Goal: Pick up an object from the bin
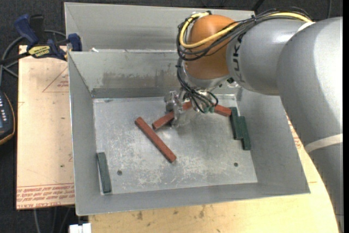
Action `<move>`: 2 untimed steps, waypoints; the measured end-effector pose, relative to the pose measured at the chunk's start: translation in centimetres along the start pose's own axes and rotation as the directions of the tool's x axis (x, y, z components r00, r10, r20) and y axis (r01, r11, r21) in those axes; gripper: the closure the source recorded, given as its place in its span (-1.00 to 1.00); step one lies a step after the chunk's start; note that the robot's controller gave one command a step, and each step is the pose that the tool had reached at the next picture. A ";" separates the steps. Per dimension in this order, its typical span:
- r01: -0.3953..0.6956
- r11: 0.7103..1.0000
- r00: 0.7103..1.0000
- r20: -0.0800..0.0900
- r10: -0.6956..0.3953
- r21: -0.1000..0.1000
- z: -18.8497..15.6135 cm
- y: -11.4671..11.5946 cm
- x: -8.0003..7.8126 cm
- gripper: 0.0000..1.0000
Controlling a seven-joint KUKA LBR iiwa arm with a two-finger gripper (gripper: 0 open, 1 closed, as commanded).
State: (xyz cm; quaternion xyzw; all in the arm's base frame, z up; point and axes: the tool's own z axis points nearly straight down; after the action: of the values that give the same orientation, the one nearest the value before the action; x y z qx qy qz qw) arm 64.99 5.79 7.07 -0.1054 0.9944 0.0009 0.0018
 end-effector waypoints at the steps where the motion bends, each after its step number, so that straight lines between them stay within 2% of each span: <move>1: 0.493 0.870 0.870 0.001 -0.493 0.000 0.0 -0.9 0.9 1.00; 2: 0.845 0.534 0.534 0.000 -0.845 -0.001 0.0 -2.1 3.3 1.00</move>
Offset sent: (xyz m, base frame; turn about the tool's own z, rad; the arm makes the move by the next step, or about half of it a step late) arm -0.0078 -0.0116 -0.0007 -0.5185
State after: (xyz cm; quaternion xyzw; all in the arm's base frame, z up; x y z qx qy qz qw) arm 62.25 3.04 7.06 -0.5721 0.8202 0.0003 0.0016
